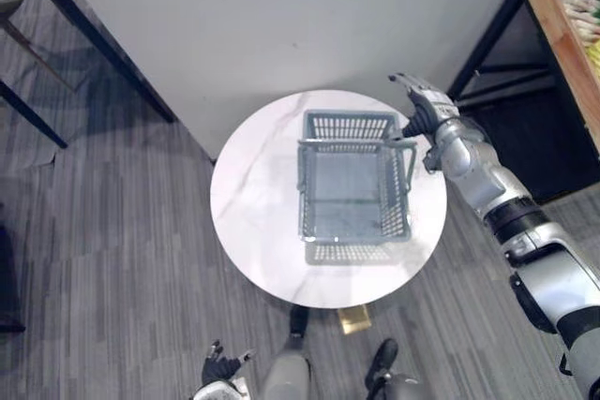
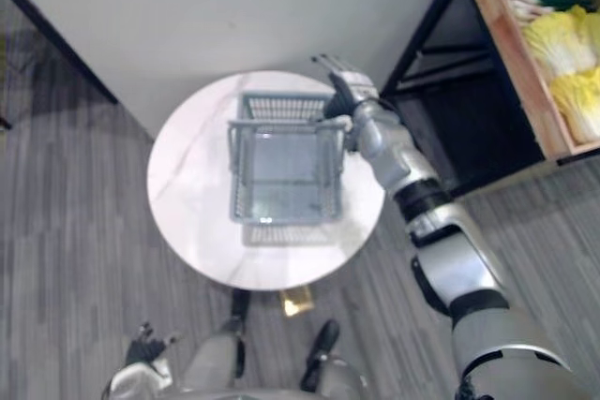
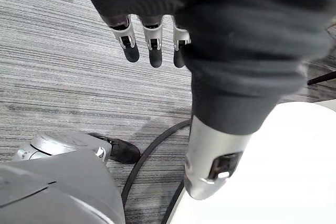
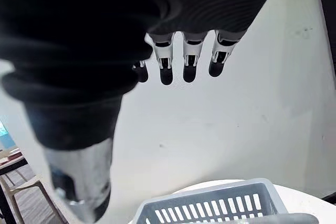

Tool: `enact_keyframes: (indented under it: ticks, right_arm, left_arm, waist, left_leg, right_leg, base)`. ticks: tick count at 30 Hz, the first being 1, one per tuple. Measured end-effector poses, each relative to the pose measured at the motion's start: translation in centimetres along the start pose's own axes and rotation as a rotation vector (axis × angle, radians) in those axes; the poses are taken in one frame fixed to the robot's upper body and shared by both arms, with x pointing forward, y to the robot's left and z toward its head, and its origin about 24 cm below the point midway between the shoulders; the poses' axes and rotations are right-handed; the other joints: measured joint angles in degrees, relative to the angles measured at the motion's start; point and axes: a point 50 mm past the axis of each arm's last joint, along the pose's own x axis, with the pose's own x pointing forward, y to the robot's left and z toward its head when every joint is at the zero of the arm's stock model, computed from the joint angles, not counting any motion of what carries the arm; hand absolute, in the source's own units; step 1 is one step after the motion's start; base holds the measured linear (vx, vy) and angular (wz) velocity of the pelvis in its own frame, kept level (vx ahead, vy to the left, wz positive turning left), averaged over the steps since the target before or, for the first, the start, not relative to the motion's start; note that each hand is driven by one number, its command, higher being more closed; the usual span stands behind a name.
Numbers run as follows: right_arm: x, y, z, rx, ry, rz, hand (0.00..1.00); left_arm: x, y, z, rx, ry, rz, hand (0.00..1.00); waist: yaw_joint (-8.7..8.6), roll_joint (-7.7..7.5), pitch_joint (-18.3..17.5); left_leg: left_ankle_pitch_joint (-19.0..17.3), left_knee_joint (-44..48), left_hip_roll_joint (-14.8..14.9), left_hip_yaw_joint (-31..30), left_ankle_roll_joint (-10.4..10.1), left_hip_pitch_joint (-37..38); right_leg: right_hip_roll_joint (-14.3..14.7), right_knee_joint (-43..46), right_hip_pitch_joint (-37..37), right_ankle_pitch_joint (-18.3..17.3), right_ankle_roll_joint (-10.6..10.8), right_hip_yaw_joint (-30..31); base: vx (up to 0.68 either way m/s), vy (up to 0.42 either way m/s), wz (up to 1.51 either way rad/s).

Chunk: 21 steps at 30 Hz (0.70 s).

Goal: Pick vegetable in the basket

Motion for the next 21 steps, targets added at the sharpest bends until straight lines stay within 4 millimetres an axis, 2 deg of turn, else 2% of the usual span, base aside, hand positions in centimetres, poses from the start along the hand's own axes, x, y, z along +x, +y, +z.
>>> enact_keyframes:
  ticks: [4, 6, 10, 15, 21]
  right_arm:
    - [0.6, -0.6, -0.5, -0.029, 0.036, -0.004, 0.00]
    - [0.6, -0.7, -0.7, -0.025, 0.051, -0.010, 0.00]
    - [1.1, -1.8, -1.5, -0.013, 0.115, -0.057, 0.00]
    - [1.5, -2.7, -1.4, -0.020, 0.125, -0.080, 0.00]
    - [1.5, -2.4, -1.9, -0.023, 0.157, -0.066, 0.00]
  left_arm:
    - [0.3, -0.7, 0.8, -0.023, -0.022, -0.014, 0.00]
    - [0.3, -1.1, 1.0, -0.029, -0.026, -0.024, 0.00]
    - [0.4, -1.7, 1.8, -0.030, -0.052, -0.043, 0.00]
    - [0.5, -2.3, 2.7, -0.029, -0.091, -0.065, 0.00]
    - [0.5, -2.9, 3.1, -0.022, -0.102, -0.082, 0.00]
  waist:
    - [0.20, 0.41, 2.27]
    - [0.92, 0.44, 2.31]
    - [1.56, 0.96, 5.21]
    - [1.73, 1.05, 6.12]
    - [2.56, 1.58, 6.84]
  left_leg:
    - [0.62, -0.02, 0.16, -1.42, -0.08, -1.52]
    - [0.89, -0.01, 0.24, -1.49, -0.13, -2.74]
    - [1.09, -0.01, 0.02, -1.76, 0.00, -2.95]
    - [1.45, 0.01, -0.03, -2.32, -0.05, -5.06]
    - [1.66, 0.02, -0.08, -3.00, -0.26, -5.46]
  right_leg:
    - [0.01, 0.13, -0.78, -0.02, -0.04, -1.13]
    - [0.05, 0.38, -2.08, -0.02, -0.04, -1.12]
    - [-0.17, 0.76, -2.24, -0.03, -0.03, -1.35]
    - [-0.19, 0.93, -4.10, -0.03, -0.03, -1.82]
    - [-0.19, 0.93, -4.12, -0.16, -0.18, -2.19]
  base:
    - [-0.04, -0.008, 0.14]
    - [-0.01, -0.006, 0.04]
    - [-0.01, -0.011, 0.03]
    - [0.00, -0.017, 0.04]
    - [0.01, -0.023, 0.06]
